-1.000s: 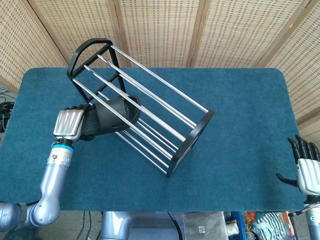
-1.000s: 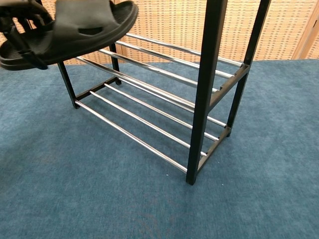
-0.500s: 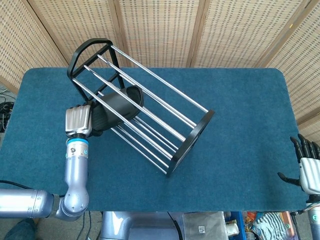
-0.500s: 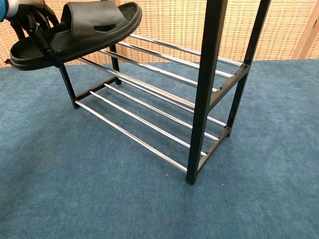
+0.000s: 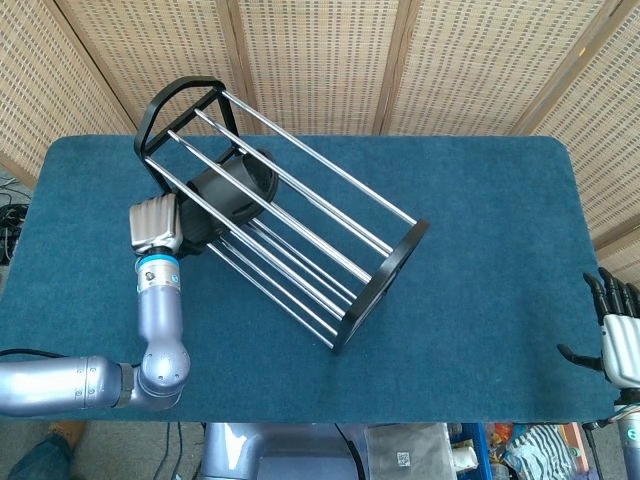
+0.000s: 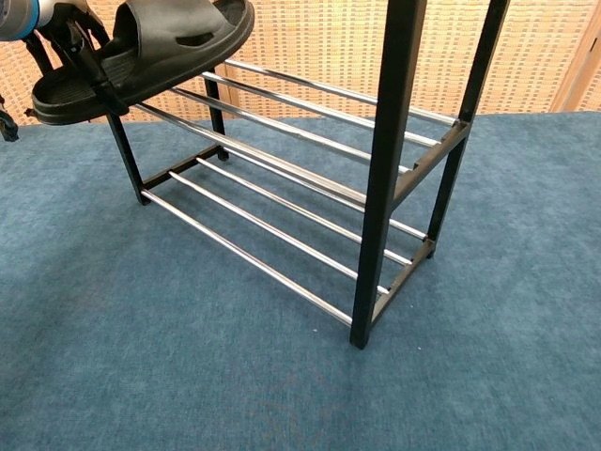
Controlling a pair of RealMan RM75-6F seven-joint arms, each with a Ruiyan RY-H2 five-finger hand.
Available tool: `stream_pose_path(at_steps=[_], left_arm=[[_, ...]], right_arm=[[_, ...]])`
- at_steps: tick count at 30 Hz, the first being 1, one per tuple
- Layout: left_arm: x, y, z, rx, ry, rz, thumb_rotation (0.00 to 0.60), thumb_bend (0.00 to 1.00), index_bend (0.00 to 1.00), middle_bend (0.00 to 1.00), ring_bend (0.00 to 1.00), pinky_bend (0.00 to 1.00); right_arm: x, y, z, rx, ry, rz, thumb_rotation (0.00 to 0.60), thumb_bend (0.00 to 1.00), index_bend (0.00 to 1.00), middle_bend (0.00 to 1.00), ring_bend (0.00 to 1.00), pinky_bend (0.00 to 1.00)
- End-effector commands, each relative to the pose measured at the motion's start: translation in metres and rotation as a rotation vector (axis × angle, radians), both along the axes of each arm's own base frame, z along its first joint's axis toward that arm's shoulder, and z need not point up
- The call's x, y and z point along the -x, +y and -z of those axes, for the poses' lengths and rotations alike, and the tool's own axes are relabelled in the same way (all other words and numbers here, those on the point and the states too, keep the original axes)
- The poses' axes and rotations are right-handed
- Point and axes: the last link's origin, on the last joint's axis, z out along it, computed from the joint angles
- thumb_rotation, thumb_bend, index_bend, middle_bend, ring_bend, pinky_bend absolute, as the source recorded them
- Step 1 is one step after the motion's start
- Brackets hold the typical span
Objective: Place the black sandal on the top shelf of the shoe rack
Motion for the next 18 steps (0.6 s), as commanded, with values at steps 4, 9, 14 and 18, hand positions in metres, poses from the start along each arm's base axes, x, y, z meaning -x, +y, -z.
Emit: stream_pose_path(at_steps=[4, 9, 14, 18], left_arm=[[-0.006, 0.004, 0.0, -0.012, -0.066, 0.008, 0.6, 0.31, 0.37, 0.33, 0.34, 0.54], [-0.013, 0.002, 0.005, 0.003, -0.199, 0.041, 0.6, 0.31, 0.04, 0.0, 0.06, 0.34], [-0.018, -0.001, 0.004, 0.006, -0.241, 0.08, 0.6, 0.31, 0.0, 0.0, 0.0, 0.19], [-0.019, -0.004, 0.001, 0.009, -0.254, 0.1, 0.6, 0.31, 0.0, 0.0, 0.0, 0.11]], right_arm=[[0.0, 0.0, 0.0, -0.002, -0.001, 0.003, 0.6, 0.0, 0.0, 0.0, 0.0, 0.0], [0.001, 0.0, -0.001, -0.007, 0.002, 0.005, 0.6, 0.0, 0.0, 0.0, 0.0, 0.0], [0.001, 0.0, -0.001, -0.01, 0.001, 0.006, 0.6, 0.0, 0.0, 0.0, 0.0, 0.0], [0.001, 0.0, -0.002, -0.009, -0.001, 0.007, 0.6, 0.0, 0.0, 0.0, 0.0, 0.0]])
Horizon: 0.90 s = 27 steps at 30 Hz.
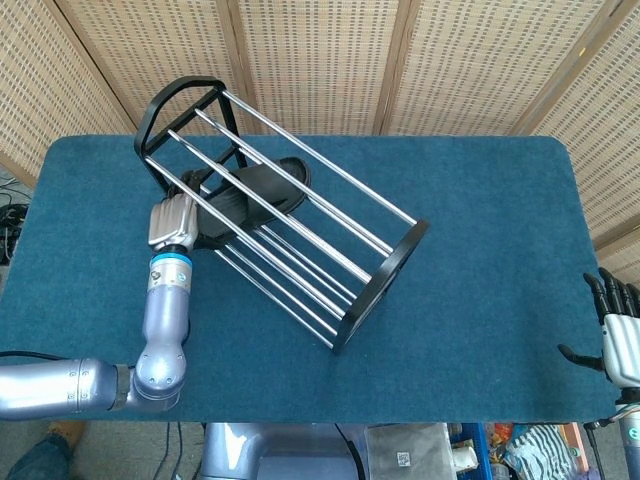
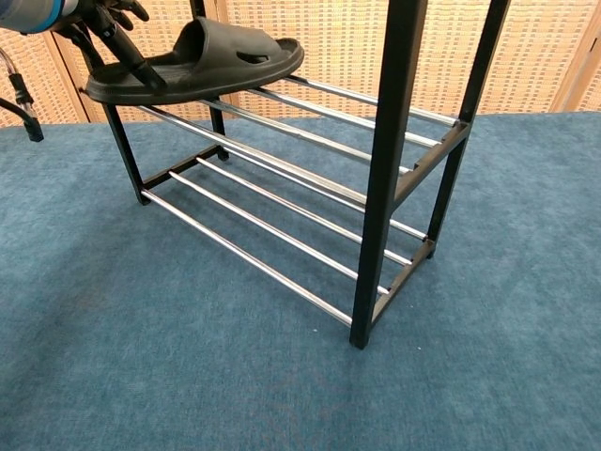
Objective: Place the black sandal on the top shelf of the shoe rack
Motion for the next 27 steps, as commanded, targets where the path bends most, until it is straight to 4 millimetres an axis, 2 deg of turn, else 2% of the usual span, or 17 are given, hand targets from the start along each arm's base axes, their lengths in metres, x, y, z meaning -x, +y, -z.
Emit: stream_pose_path(at_steps=[1, 10, 18, 22, 27], left_arm=[[0.0, -0.002, -0.003, -0.003, -0.017, 0.013, 0.6, 0.31, 0.0, 0.0, 0.0, 0.1], [0.012, -0.019, -0.018, 0.057, 0.021, 0.035, 0.6, 0.31, 0.0, 0.0, 0.0, 0.0], [0.045, -0.034, -0.037, 0.133, 0.018, 0.155, 0.6, 0.31, 0.0, 0.0, 0.0, 0.0], [0.061, -0.041, -0.044, 0.202, -0.052, 0.25, 0.6, 0.31, 0.0, 0.0, 0.0, 0.0], [0.082, -0.051, -0.054, 0.271, -0.008, 0.341, 0.6, 0.31, 0.0, 0.0, 0.0, 0.0]], right_arm=[[0.0, 0.0, 0.0, -0.001, 0.0, -0.001, 0.6, 0.0, 0.0, 0.0, 0.0, 0.0], [-0.001, 0.001, -0.001, -0.003, -0.001, -0.002, 0.6, 0.0, 0.0, 0.0, 0.0, 0.0], [-0.002, 0.003, 0.0, -0.006, 0.001, -0.005, 0.6, 0.0, 0.0, 0.0, 0.0, 0.0], [-0.003, 0.002, 0.003, -0.013, 0.01, -0.004, 0.6, 0.0, 0.0, 0.0, 0.0, 0.0], [-0.004, 0.003, 0.005, -0.014, 0.021, -0.003, 0.6, 0.0, 0.0, 0.0, 0.0, 0.0]])
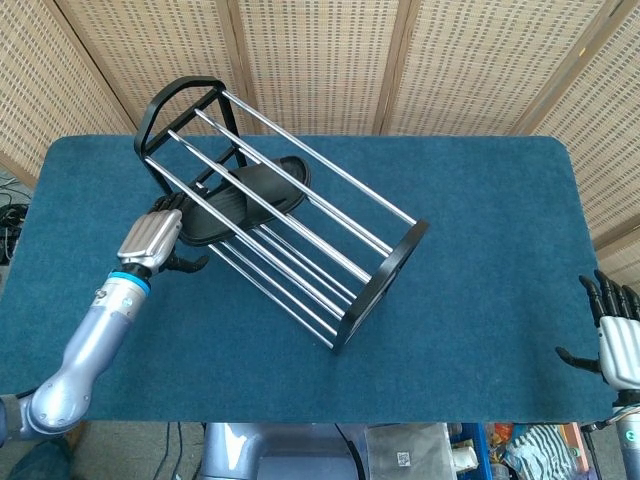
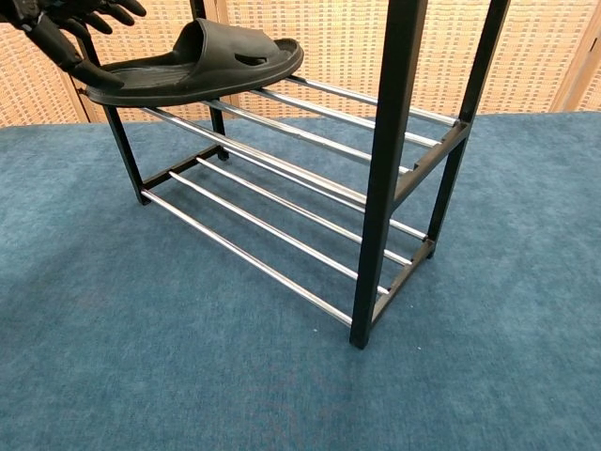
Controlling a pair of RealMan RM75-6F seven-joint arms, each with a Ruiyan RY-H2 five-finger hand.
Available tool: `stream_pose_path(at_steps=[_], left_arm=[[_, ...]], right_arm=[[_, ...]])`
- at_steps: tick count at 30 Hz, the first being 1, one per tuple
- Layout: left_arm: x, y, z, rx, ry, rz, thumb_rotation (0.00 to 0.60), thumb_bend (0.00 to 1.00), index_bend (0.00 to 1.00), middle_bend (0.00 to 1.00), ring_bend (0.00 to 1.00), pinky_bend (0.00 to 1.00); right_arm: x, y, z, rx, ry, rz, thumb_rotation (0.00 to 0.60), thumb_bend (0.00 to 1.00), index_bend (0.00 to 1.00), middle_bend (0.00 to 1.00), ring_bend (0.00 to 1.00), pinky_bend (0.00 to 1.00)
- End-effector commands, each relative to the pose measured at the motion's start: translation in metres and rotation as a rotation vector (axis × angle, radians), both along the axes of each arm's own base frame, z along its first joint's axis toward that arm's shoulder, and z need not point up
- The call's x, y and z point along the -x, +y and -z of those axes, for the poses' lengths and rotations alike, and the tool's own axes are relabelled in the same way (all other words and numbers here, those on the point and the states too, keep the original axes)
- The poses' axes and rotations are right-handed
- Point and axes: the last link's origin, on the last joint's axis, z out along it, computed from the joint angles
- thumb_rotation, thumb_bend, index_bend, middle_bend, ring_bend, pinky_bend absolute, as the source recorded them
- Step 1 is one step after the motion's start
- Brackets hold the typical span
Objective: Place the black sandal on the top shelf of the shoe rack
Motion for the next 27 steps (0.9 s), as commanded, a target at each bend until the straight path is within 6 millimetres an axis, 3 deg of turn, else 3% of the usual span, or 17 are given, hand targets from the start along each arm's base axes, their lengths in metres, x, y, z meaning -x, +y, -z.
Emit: stream_pose_path(at_steps=[1, 9, 14, 17, 20, 27], left_arm=[[0.04, -0.019, -0.015, 0.075, 0.044, 0.065, 0.6, 0.31, 0.0, 0.0, 0.0, 0.0], [0.078, -0.047, -0.03, 0.054, 0.08, 0.153, 0.6, 0.31, 0.0, 0.0, 0.0, 0.0], [0.129, -0.075, -0.047, -0.014, 0.115, 0.178, 0.6, 0.3, 0.0, 0.0, 0.0, 0.0], [0.158, -0.088, -0.06, -0.089, 0.155, 0.114, 0.6, 0.2, 0.0, 0.0, 0.0, 0.0], [0.167, -0.099, -0.063, -0.185, 0.177, 0.078, 0.6, 0.1, 0.0, 0.0, 0.0, 0.0], [0.178, -0.141, -0.05, -0.459, 0.204, 0.008, 0.6, 0.09, 0.0, 0.0, 0.0, 0.0]], right_arm=[[-0.001, 0.0, 0.001, 0.0, 0.004, 0.001, 0.6, 0.0, 0.0, 0.0, 0.0, 0.0], [-0.002, 0.001, 0.003, 0.0, 0.013, 0.002, 0.6, 0.0, 0.0, 0.0, 0.0, 0.0], [-0.003, 0.003, 0.004, 0.0, 0.013, 0.001, 0.6, 0.0, 0.0, 0.0, 0.0, 0.0], [-0.004, 0.003, 0.004, -0.004, 0.016, -0.003, 0.6, 0.0, 0.0, 0.0, 0.0, 0.0], [-0.005, 0.004, 0.005, -0.014, 0.025, -0.007, 0.6, 0.0, 0.0, 0.0, 0.0, 0.0], [-0.007, 0.007, 0.003, -0.006, 0.025, -0.02, 0.6, 0.0, 0.0, 0.0, 0.0, 0.0]])
